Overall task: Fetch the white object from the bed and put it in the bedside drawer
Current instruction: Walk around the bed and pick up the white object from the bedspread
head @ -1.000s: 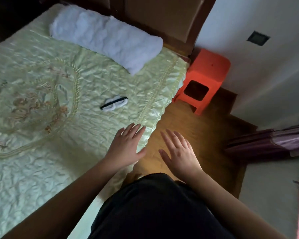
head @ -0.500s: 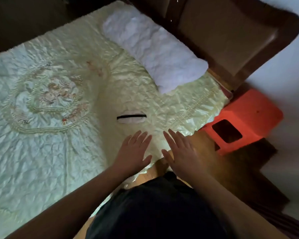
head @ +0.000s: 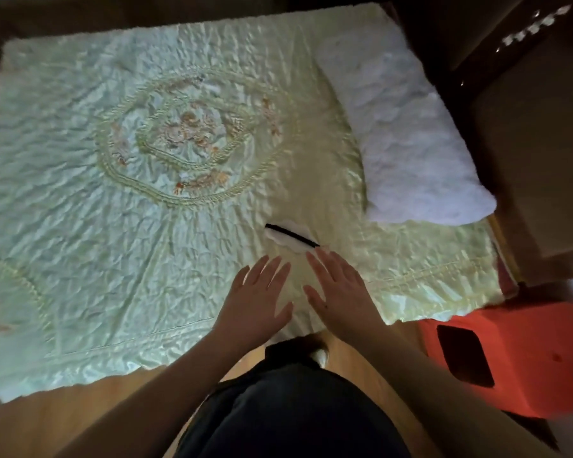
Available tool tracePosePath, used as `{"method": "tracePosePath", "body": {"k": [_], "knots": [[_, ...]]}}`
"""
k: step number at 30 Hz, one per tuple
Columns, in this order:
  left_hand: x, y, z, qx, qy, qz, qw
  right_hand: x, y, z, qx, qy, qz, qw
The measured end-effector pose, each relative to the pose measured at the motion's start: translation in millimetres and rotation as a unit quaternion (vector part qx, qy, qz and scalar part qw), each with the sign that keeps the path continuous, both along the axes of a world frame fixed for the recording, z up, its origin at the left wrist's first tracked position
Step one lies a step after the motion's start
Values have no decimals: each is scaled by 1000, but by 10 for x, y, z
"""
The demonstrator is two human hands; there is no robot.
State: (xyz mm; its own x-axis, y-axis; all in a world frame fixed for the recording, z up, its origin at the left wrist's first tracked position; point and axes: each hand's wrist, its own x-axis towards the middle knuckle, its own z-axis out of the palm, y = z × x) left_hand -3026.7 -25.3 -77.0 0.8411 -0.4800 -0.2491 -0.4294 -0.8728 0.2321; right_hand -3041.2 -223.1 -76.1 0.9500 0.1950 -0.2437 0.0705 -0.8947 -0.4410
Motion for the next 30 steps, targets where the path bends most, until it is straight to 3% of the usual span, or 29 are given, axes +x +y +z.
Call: {"method": "tracePosePath", "body": {"k": [9,19,26,30], "knots": [[390,311,-272,27,2,35,999,532,315,-217,-48,14,92,995],[811,137,-748,40,49,73,995,1036,110,-747,-61,25,123,990],[1106,-151,-1405,50,40,141,988,1552,-91,-1471,-75,-9,181,981],[1253,-444,-1848,35,67,177,981,1866,-238,-2050,-64,21,213,975]]}}
